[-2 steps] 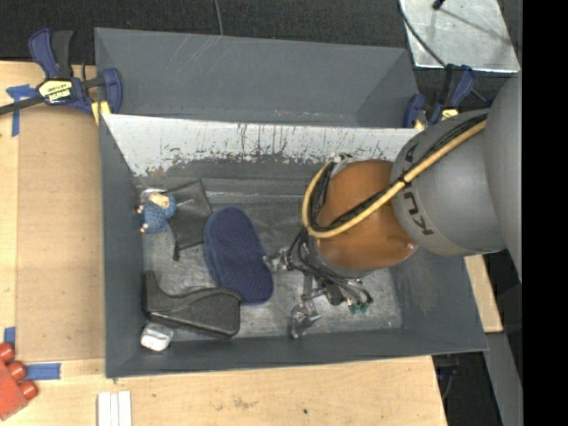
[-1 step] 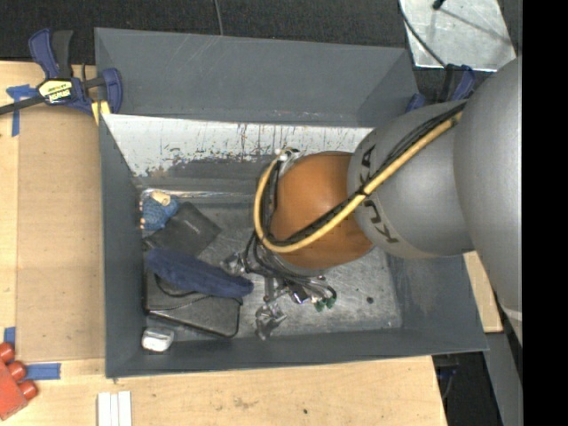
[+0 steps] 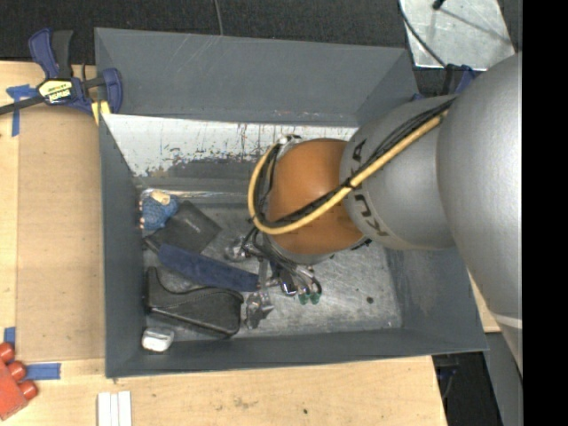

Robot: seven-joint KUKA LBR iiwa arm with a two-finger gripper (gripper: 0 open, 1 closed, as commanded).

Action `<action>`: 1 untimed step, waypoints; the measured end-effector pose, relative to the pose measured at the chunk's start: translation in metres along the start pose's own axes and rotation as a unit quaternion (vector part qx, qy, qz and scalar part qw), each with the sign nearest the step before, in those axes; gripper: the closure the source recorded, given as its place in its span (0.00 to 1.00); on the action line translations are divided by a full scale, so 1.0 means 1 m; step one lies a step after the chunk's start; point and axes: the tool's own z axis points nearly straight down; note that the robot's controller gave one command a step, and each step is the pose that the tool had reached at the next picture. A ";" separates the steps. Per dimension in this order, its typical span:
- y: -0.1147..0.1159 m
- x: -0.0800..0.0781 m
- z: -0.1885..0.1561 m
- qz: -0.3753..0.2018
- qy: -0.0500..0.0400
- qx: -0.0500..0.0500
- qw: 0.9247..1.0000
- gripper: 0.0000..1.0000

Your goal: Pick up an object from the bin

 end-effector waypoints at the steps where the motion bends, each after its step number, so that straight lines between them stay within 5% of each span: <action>1: 0.042 -0.008 0.021 0.008 0.005 0.007 1.000 0.00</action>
Offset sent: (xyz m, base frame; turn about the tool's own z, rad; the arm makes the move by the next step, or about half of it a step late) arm -0.0054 0.0661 -0.0321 0.0055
